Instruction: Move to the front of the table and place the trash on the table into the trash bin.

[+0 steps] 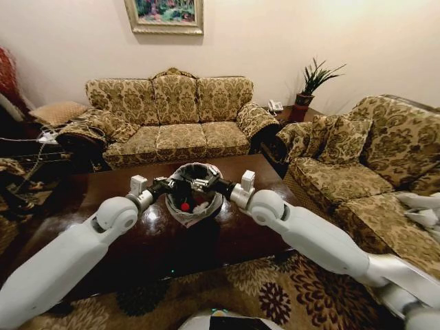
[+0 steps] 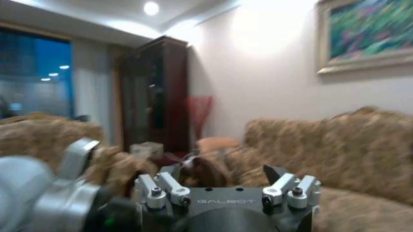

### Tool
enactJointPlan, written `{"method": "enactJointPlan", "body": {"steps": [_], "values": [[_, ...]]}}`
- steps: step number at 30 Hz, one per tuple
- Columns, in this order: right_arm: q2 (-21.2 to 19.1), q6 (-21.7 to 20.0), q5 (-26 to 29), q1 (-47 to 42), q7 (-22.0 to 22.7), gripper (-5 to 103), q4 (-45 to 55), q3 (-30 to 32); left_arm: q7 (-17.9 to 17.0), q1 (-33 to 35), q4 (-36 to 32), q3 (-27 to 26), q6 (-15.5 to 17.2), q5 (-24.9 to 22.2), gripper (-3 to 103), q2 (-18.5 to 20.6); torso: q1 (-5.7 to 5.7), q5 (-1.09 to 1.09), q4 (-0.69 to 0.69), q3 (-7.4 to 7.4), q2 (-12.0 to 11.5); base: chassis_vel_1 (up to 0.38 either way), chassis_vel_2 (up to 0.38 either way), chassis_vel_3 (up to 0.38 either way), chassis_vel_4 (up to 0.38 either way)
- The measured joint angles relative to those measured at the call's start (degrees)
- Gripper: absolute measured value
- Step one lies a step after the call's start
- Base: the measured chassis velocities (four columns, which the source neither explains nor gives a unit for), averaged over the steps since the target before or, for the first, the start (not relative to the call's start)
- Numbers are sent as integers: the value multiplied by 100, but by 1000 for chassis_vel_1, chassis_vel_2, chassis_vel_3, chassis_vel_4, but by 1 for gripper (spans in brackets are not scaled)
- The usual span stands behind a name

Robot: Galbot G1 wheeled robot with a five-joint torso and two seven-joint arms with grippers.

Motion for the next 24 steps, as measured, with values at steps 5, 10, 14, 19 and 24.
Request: {"method": "enactJointPlan", "body": {"steps": [5, 10, 14, 19, 24], "values": [[-570, -6, -255, -145, 393, 97, 125, 438, -43, 57, 104, -104, -4, 94, 2, -111, 0, -1, 0, 0, 0, 0, 0, 0, 0], [-1229, -319, -558, -1043, 811, 100, 318, 1530, -337, 375, 95, -545, -70, 165, 2, -300, 1, 0, -2, 0, 0, 0, 0, 0, 0], [-1494, -491, -772, -1945, 822, 100, 489, 2627, -280, 884, -53, -1238, -72, 192, 2, -293, 0, -1, -2, 0, 1, 0, 0, 0, 0], [-1533, -638, -1201, -3770, 762, 100, 858, 4455, -17, 1627, -298, -2464, -54, 335, 2, -271, -1, 4, 0, -1, 2, 0, 0, 0, 0], [-1214, -759, -1474, -5152, 743, 100, 1412, 5697, 58, 2054, -423, -2916, -60, 514, 2, -299, -1, 5, -1, -1, 2, 0, 0, 0, 0]]}}
